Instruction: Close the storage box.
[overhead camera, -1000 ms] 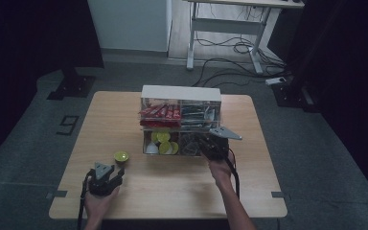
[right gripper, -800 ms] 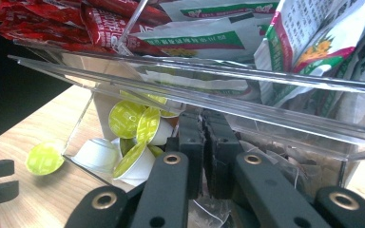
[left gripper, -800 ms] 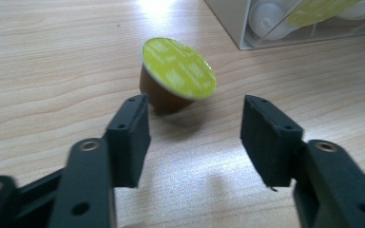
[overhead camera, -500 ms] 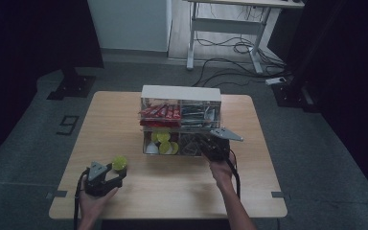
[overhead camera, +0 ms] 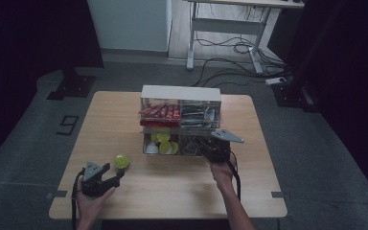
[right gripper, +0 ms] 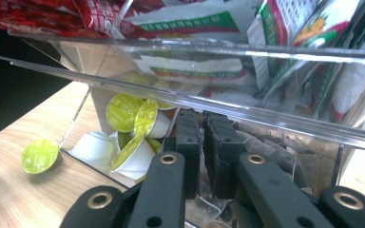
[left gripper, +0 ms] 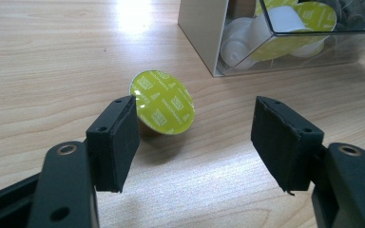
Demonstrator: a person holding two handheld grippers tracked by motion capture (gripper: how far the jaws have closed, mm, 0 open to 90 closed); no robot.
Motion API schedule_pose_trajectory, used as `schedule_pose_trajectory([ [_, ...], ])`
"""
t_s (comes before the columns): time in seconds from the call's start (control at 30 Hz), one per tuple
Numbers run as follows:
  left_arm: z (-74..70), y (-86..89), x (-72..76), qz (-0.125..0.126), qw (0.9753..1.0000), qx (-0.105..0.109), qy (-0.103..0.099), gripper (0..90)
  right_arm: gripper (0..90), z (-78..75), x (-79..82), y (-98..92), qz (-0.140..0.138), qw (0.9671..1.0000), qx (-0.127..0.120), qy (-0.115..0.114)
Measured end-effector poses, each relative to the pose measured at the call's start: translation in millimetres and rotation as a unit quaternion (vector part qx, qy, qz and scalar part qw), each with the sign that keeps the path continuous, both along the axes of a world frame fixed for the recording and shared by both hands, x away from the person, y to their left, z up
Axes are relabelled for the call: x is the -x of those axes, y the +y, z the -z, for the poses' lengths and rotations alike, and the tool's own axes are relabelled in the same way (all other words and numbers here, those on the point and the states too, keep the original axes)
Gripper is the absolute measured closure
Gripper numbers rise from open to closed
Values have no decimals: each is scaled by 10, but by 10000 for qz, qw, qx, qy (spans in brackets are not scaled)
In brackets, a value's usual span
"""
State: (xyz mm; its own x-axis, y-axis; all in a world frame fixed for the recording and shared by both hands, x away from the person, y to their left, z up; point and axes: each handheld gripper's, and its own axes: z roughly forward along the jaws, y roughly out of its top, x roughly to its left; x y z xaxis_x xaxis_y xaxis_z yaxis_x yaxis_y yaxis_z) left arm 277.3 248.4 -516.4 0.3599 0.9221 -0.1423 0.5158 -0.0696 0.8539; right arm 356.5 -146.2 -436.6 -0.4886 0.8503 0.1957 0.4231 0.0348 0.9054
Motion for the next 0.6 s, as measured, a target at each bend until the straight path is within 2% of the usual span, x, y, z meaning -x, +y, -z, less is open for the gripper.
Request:
schedule_pose_trajectory([
  [0.6,-21,-25,13,-77,10000,4,-50,346,820,171,81,-26,18,9998,-36,181],
])
